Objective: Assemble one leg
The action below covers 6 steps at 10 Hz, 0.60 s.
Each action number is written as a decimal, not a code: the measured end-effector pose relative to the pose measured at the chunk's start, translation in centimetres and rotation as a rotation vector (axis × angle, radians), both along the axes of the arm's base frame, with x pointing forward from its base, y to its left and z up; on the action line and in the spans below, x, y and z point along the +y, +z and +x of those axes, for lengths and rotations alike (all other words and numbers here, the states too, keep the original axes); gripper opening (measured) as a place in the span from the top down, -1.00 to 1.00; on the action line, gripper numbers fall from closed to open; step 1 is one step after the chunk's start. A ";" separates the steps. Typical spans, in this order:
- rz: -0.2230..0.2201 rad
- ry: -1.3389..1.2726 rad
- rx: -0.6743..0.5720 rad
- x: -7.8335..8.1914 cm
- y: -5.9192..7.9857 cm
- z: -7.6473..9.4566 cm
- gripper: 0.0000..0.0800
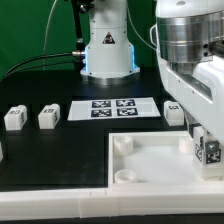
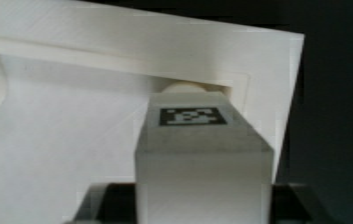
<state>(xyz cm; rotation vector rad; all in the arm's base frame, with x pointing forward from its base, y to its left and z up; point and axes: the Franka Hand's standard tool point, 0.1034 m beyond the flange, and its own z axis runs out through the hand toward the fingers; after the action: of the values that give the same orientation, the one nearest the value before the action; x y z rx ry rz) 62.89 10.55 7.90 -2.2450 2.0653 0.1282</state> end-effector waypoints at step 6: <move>0.010 -0.016 0.005 0.4 -0.2 -0.1 -0.54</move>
Offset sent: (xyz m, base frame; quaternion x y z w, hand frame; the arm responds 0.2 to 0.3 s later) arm 0.0000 0.0000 0.0000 0.0000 0.0000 0.0000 1.0000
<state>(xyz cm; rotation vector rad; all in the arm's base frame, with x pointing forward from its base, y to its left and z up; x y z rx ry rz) 62.77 10.95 7.75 -2.2241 2.0804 0.1423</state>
